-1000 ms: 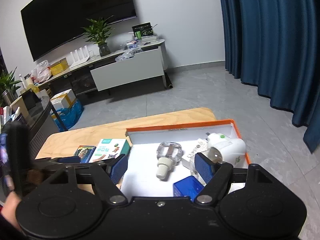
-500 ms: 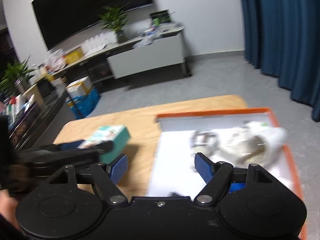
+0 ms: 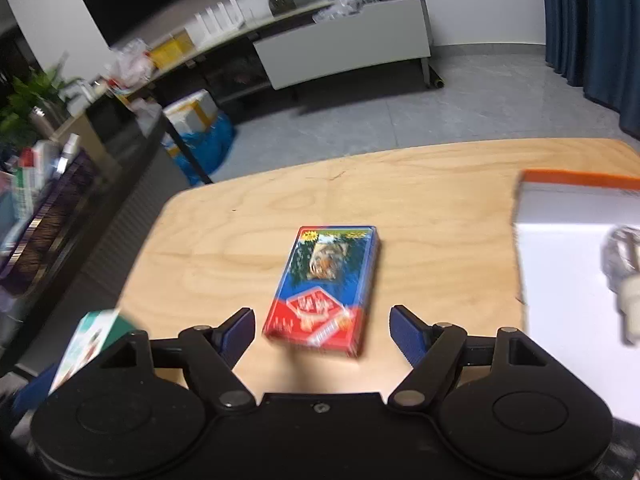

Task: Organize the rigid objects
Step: 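Grasp the teal bandage box with the left tool while the right tool approaches the red card box, then grasp the red card box with the right tool, then carry the teal bandage box and red card box over the open box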

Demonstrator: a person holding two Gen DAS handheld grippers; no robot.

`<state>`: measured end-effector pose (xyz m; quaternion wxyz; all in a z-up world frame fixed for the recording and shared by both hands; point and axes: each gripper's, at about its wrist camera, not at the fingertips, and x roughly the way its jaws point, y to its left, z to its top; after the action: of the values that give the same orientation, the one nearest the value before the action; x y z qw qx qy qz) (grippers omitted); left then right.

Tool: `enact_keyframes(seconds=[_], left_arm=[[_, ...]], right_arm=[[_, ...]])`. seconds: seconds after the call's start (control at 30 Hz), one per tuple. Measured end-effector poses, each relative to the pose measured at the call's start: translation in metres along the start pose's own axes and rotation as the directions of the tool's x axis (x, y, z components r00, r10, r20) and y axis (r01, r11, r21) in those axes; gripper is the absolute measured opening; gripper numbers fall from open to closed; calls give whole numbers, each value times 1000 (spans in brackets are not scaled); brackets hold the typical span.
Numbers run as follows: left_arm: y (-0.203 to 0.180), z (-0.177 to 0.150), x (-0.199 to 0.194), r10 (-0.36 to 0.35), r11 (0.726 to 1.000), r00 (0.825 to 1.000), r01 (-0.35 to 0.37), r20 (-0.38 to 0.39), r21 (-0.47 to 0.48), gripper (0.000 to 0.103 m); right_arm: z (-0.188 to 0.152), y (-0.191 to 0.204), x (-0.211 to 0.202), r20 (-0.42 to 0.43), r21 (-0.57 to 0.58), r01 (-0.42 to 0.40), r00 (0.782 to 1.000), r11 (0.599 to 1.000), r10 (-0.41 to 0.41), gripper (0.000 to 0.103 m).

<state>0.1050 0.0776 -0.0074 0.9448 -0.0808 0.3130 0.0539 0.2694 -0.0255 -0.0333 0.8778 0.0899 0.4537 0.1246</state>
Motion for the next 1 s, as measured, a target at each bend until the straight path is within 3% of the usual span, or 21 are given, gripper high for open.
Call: enact_keyframes(seconds=[0.1, 0.13, 0.17, 0.33, 0.47, 0.67, 0.9, 1.0], left_arm=[[2, -1, -3, -11, 1000, 1000, 11, 2, -26, 71], [2, 0, -4, -12, 1000, 1000, 12, 5, -27, 71], [2, 0, -5, -14, 999, 1000, 14, 7, -30, 71], [-5, -2, -8, -25, 999, 999, 26, 20, -27, 71], [-22, 1, -16, -65, 998, 997, 66, 40, -8, 71], [-70, 6, -29, -182, 983, 981, 180, 65, 31, 71], [-138, -6, -45, -326, 942, 944, 320, 51, 105, 71], [-162, -17, -52, -365, 924, 930, 356, 40, 138, 71]], right_arm=[[3, 15, 18, 21, -60, 59, 998, 996, -58, 94], [3, 21, 21, 28, -100, 97, 995, 990, -95, 79], [0, 26, 22, 48, -145, 146, 989, 979, -140, 73], [-15, 13, 1, 65, -143, 142, 989, 980, -134, 71], [-24, -6, -51, 131, -137, 108, 987, 985, -90, 71], [-39, -64, -154, 269, -72, 113, 959, 991, -90, 71], [-82, -130, -245, 377, 4, 232, 900, 973, -217, 71], [-107, -149, -260, 367, 31, 252, 897, 967, -245, 71]])
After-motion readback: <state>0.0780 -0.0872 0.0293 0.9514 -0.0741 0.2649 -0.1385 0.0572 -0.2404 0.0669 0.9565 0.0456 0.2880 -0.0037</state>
